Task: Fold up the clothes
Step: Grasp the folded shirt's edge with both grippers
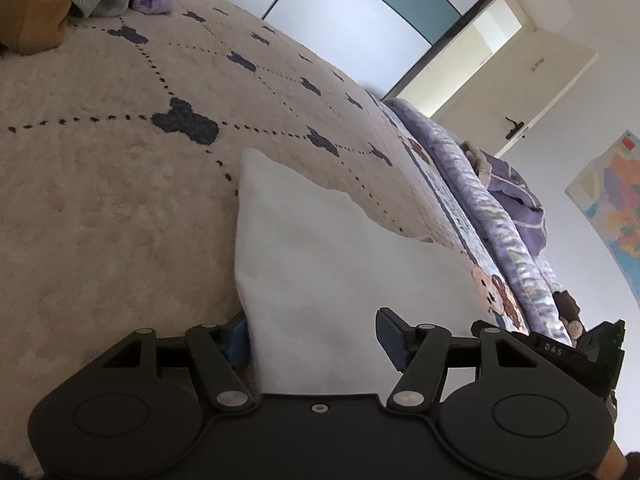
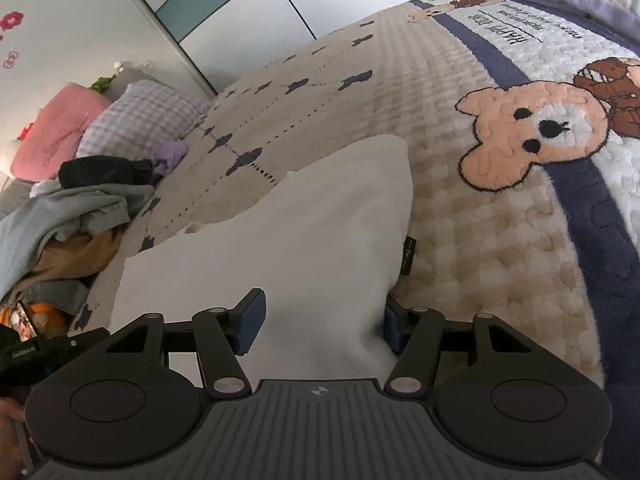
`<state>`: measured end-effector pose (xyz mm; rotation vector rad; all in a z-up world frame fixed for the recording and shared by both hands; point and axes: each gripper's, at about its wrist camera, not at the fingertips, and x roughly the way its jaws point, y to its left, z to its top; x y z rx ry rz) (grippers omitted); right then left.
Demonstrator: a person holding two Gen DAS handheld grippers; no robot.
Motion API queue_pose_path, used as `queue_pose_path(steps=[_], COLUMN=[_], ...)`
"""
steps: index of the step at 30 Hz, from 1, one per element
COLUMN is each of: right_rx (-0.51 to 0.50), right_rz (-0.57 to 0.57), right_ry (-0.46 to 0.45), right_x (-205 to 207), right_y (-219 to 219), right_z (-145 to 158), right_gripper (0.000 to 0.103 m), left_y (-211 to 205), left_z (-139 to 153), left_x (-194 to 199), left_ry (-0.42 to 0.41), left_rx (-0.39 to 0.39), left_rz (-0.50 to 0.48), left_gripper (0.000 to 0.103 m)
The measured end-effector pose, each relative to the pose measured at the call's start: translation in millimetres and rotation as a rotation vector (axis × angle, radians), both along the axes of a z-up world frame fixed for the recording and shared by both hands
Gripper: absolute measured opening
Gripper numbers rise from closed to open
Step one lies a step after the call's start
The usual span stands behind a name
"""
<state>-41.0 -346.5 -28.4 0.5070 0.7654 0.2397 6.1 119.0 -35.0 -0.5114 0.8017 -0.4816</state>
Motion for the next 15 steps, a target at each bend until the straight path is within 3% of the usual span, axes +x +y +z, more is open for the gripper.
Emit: queue_pose_path(steps=[9, 15], right_rx=[-0.006, -0.059], right_rz=[-0.022, -0.024], right_ry=[-0.032, -0.044], right_x=[7, 11], right_y=[16, 25], right_z=[0, -2], right_gripper=[0.064, 0.054], left_y=[-15, -9], left_z=[-3, -7], left_x=[2, 5], left_ry=[-0.028, -0.017], left_rx=[-0.012, -0.022], left_rz=[0.061, 0.095], left_gripper=[0.058, 0.041])
